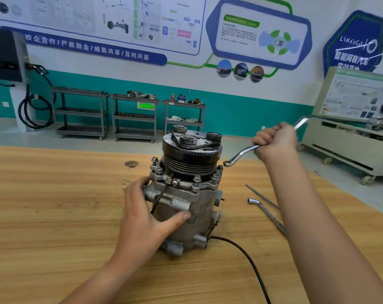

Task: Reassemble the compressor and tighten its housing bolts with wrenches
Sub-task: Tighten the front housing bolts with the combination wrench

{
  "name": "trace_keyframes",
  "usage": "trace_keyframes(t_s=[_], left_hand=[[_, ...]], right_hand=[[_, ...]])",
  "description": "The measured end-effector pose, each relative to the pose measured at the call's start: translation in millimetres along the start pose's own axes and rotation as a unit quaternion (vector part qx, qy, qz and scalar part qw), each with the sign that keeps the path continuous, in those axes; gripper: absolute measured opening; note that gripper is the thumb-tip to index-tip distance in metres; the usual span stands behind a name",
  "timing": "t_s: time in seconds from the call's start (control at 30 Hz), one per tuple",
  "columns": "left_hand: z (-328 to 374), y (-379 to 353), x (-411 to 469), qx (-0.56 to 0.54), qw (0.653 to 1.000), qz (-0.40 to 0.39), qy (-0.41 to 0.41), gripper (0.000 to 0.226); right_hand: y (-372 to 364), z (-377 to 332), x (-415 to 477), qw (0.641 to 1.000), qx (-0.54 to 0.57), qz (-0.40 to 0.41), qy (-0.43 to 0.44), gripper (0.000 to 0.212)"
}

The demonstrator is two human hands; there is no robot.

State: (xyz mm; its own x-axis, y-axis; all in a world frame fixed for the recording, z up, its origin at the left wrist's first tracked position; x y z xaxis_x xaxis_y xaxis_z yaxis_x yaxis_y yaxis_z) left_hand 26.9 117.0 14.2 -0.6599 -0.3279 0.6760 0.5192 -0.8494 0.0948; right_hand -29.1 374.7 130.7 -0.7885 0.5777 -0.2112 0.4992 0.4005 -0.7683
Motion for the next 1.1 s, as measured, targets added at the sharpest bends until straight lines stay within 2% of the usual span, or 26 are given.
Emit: trace_keyframes(t_s=[0.17,0.47,0.57,0.7,0.83,0.93,1.1], left_hand=[[0.5,-2.9,0.1,-0.039,0.999,-0.027,0.003,0.084],[-1.2,-4.4,2.9,-0.002,0.998,-0.059,-0.015,0.098],[-3.0,-4.9,3.8,0.013,0.998,-0.066,-0.015,0.106],[0.0,-5.1,3.4,0.013,0.998,-0.059,-0.020,0.105],[-0.3,-4.1,4.3,-0.003,0.999,-0.040,-0.003,0.109],[-1.9,-2.4,5.9,-0.004,1.000,-0.028,0.007,0.111],[0.6,0.6,7.9,0.020,1.000,-0.017,-0.003,0.105]], right_hand=[[10.5,38.0,34.8,0.995,0.015,0.031,-0.098,0.038],[-28.8,59.7,48.3,0.977,-0.107,-0.061,-0.175,0.046],[-32.1,66.5,52.5,0.974,-0.093,-0.079,-0.192,0.051],[-25.0,68.8,55.3,0.971,-0.046,-0.093,-0.218,0.063],[-3.7,57.4,54.7,0.985,0.023,-0.030,-0.168,0.046],[2.6,45.5,49.9,0.992,0.043,-0.005,-0.116,0.045],[8.0,43.1,43.3,0.994,0.061,0.019,-0.083,0.044]])
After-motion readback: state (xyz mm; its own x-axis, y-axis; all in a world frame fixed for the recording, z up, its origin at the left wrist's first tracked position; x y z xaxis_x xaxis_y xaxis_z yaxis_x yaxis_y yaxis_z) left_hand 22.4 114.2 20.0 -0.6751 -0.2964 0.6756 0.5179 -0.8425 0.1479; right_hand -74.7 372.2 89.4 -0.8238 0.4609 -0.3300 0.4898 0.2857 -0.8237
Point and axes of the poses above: each hand's wrist, its own x-axis towards the middle knuckle, its own y-axis out of the back of the hand, z = x × y, the point moved 6 cm from there along x, towards the middle knuckle, and after that the axes turned 15 degrees about z, right-handed, at the moved point
